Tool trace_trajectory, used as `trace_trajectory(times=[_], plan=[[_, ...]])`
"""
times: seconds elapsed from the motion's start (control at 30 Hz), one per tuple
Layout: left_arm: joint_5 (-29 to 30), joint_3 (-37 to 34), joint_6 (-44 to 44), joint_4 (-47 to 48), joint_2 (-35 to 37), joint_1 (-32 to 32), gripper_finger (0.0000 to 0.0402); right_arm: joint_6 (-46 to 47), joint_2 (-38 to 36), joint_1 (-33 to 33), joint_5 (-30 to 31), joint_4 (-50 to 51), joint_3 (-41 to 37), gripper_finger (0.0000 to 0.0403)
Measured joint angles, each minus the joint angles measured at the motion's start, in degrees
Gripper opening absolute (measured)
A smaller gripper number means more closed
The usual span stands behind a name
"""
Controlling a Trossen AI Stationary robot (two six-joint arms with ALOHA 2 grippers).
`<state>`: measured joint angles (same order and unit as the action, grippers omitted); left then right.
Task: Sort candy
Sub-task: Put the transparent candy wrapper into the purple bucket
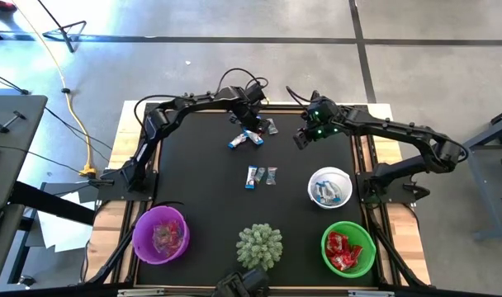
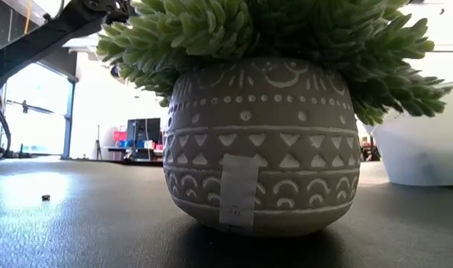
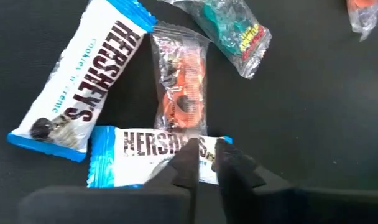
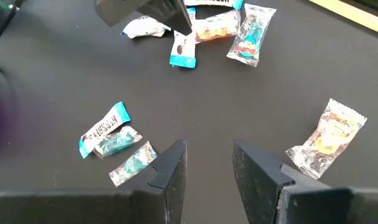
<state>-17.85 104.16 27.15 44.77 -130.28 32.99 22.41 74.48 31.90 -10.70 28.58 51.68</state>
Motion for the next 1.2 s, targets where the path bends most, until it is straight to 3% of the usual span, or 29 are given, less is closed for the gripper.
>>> trace_trajectory(times=[0.1, 0.63, 1.0, 1.2], plan=[[0.23, -0.09, -0.21, 0.79, -0.28, 0.12, 0.0005, 0.00, 0.00, 0.00, 0.02, -0.04, 0.00, 0.0124], [-0.37, -0.07, -0.90, -2.18, -0.29, 0.16, 0.0004, 0.00, 0.00, 0.00, 0.02, -0.13, 0.00, 0.0124], [-0.09, 1.81, -7.16, -3.83, -0.29, -1.56, 0.0087, -0.39, 0.00, 0.00, -0.49, -0.09, 0.00, 0.0124], [4.61, 1.92, -7.12, -1.76, -0.29, -2.75, 0.0119, -0.43, 0.00, -0.02, -2.83, 0.23, 0.00, 0.0124]])
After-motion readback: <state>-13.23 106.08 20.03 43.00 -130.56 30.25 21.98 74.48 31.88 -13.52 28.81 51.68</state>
